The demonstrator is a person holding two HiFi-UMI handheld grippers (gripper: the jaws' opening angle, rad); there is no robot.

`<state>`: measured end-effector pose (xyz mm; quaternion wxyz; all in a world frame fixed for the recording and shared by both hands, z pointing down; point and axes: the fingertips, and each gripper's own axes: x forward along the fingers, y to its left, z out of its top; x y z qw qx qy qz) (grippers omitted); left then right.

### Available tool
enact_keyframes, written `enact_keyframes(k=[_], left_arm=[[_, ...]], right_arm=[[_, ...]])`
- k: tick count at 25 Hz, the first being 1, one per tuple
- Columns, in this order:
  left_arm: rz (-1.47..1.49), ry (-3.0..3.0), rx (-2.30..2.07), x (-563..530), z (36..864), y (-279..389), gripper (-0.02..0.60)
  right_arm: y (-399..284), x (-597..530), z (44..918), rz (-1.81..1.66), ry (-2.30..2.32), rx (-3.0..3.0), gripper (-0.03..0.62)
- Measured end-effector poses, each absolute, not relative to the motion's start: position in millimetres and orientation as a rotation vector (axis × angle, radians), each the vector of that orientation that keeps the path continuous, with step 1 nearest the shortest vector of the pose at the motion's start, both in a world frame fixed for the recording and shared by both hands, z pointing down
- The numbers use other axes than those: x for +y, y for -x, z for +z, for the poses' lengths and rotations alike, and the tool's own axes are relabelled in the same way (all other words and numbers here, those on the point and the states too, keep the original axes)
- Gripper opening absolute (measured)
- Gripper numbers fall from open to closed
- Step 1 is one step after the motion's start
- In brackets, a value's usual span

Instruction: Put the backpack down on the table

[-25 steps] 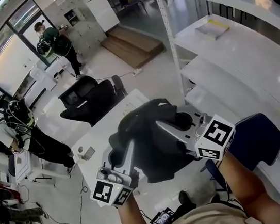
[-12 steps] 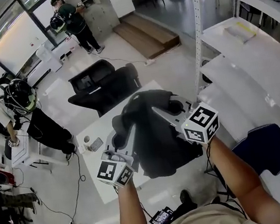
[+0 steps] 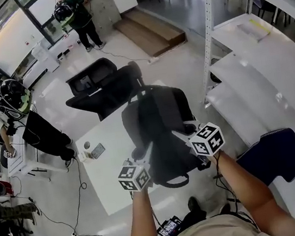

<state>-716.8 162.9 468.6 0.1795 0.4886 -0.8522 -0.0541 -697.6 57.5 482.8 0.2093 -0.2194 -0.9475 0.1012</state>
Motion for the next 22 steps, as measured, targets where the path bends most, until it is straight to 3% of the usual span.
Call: enact_keyframes(k=[4, 11, 22], left_arm=[[-0.119, -1.303, -2.397, 166.8, 507.2, 713.0, 0.126], [-0.075, -1.242, -2.470, 187.8, 520.7, 702.4, 0.255], [-0.021, -1.164, -2.613, 216.7, 469.6, 625.1, 0.258]], right_arm=[[692.2, 46.2, 504.0, 0.361, 0.556, -2.651, 0.111], [673.7, 29.9, 516.6, 0.225, 0.439, -2.680, 0.169], [597.5, 23.6, 483.8, 0.205, 0.484, -2.750, 0.169]])
